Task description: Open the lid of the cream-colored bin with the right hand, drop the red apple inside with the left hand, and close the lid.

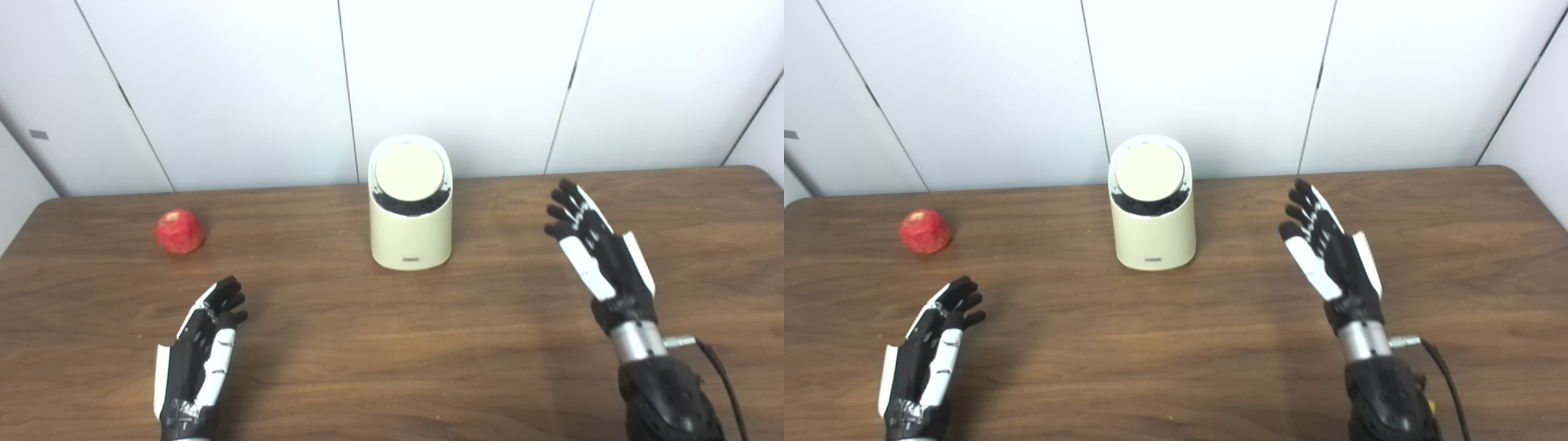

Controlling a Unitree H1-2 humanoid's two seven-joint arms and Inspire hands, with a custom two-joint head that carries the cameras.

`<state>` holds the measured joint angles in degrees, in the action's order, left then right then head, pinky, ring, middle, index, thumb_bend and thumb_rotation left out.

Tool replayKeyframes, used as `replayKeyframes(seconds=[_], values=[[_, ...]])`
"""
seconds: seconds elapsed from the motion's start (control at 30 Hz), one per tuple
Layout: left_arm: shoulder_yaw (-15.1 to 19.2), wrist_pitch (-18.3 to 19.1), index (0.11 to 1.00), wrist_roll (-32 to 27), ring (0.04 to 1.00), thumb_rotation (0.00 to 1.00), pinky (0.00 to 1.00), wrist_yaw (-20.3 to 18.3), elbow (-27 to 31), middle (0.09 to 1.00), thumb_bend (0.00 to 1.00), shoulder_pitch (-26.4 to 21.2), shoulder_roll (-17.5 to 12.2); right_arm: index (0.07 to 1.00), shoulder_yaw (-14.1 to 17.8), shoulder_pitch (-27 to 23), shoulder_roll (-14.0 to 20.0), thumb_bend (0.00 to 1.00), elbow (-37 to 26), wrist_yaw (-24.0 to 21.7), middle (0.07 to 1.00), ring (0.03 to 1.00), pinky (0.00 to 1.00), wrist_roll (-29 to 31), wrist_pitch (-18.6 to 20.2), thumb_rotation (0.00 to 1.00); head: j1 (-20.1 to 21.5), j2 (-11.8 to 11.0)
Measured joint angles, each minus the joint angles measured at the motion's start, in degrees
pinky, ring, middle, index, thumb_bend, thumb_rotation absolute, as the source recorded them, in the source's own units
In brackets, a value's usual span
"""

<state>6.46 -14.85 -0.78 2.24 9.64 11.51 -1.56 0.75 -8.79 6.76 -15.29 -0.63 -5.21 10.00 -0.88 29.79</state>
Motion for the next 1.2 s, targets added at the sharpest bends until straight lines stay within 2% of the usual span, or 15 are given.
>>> replayKeyframes(seconds=[0.07,0.2,0.4,0.53,0.67,0.83,0.93,1.0,1.2], values=[[0.0,-0.1,0.842,0.0,0.817,0.64,0.77,0.1,0.0,0.832,0.47,0.0,0.0,0.904,-1.1,-2.0,-0.1,0.69,1.2,0.2,0.885,0.857,0.73,-2.5,1.4,0.68,-0.1,-1.0],[-0.1,-0.5,0.850,0.4,0.818,0.63,0.77,0.1,-0.1,0.839,0.44,0.1,0.1,0.893,-3.4,-7.1,0.1,0.73,4.2,1.0,0.884,0.860,0.80,-8.7,2.6,0.65,0.0,-2.4],[-0.5,-1.3,0.855,0.7,0.823,0.63,0.78,0.2,-0.3,0.842,0.43,-0.1,0.3,0.907,-4.8,-15.1,-0.4,0.78,9.1,1.3,0.888,0.880,0.82,-12.1,3.4,0.54,-0.1,-3.4],[-0.5,-1.3,0.856,0.9,0.826,0.62,0.79,0.4,-0.3,0.843,0.42,-0.1,0.4,0.916,-5.4,-17.6,-0.8,0.81,13.3,1.5,0.897,0.891,0.83,-12.9,3.4,0.45,-0.4,-3.9],[-0.5,-1.3,0.852,1.4,0.821,0.62,0.78,0.6,-0.3,0.838,0.41,0.0,0.6,0.917,-6.4,-20.7,-0.7,0.83,18.7,2.0,0.905,0.893,0.82,-14.6,3.5,0.41,-0.6,-4.0],[-0.6,-1.3,0.851,2.0,0.819,0.62,0.78,0.9,-0.2,0.838,0.41,0.0,0.8,0.923,-7.3,-24.9,-0.5,0.85,23.3,3.1,0.920,0.883,0.76,-16.5,3.3,0.38,-0.7,-3.9],[-0.6,-1.3,0.854,2.0,0.823,0.62,0.78,1.0,-0.2,0.843,0.40,0.0,0.9,0.930,-8.0,-26.2,-0.5,0.85,25.0,3.5,0.925,0.902,0.79,-17.1,3.2,0.34,-0.7,-3.9],[-0.7,-1.3,0.853,2.1,0.819,0.62,0.77,1.1,-0.1,0.840,0.38,0.0,0.9,0.935,-8.5,-26.5,-0.5,0.86,25.8,3.5,0.924,0.909,0.81,-17.6,3.0,0.32,-0.7,-3.9],[-1.0,-1.3,0.861,2.4,0.828,0.62,0.78,1.4,0.1,0.848,0.39,0.1,1.1,0.927,-10.2,-27.7,-0.5,0.89,29.8,4.1,0.905,0.887,0.78,-19.2,2.8,0.34,-0.6,-3.4]])
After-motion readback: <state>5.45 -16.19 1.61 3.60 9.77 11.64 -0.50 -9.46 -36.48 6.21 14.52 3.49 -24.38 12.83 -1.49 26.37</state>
